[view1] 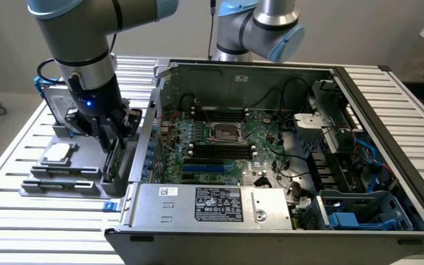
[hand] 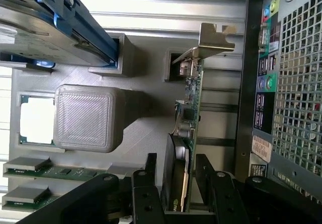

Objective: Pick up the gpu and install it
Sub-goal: 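Pick up the gpu and move the gpu toward the slot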

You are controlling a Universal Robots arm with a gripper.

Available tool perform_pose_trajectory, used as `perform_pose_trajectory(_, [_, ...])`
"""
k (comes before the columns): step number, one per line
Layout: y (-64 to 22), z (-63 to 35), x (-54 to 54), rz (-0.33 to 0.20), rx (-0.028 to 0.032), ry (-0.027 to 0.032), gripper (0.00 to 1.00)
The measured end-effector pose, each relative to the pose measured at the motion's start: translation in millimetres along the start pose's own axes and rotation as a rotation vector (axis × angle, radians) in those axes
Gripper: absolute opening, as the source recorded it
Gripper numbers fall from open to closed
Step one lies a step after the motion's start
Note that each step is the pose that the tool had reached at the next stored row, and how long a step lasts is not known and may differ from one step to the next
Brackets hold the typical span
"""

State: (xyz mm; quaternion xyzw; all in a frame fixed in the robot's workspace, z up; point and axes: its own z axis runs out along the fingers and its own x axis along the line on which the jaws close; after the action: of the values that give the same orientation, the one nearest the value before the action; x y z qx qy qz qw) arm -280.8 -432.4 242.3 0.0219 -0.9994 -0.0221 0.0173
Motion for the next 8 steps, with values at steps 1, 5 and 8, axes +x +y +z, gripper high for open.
perform_pose_trajectory(1, [0.0,0.1,0.0,0.002,0.0000,0.0000,0.44])
perform_pose_trajectory(5, [-0.7,0.7,0.2,0.006,-0.0002,-0.0003,0.44])
perform_pose_trajectory(8, [-1.4,1.1,0.1,0.007,-0.0002,-0.0003,0.44])
